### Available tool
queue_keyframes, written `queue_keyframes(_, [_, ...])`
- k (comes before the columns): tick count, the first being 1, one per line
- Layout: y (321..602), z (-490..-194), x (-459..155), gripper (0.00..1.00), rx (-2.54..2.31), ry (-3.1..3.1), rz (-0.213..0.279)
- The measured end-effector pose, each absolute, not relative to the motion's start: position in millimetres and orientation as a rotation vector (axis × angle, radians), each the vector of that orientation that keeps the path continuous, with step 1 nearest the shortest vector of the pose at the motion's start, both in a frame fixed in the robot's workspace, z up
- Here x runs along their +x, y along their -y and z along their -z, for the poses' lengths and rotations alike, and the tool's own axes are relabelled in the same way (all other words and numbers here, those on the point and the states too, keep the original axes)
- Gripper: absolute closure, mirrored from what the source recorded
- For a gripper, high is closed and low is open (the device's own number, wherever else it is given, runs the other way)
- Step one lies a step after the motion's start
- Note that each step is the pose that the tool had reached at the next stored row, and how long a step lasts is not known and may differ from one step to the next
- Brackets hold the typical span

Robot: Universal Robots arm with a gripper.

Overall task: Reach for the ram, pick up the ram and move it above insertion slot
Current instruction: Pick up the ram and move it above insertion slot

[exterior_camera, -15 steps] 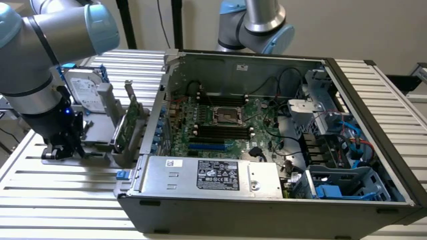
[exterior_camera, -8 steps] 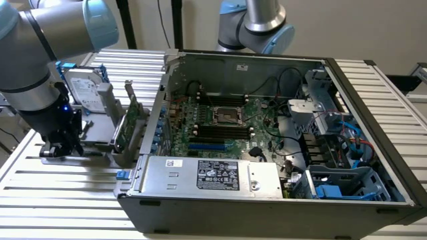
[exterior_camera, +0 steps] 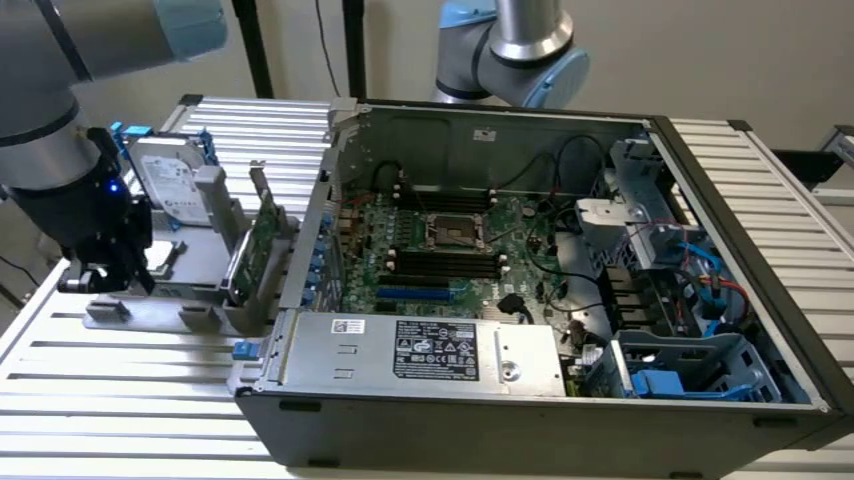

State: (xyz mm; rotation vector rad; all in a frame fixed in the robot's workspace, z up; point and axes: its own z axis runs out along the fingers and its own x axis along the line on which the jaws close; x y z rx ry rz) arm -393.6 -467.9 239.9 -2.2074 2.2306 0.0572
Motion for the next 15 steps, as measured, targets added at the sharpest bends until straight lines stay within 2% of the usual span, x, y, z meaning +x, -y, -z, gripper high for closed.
queue_keyframes(15, [467.9, -307.7, -373.7, 0.86, -2.221, -2.210, -0.065])
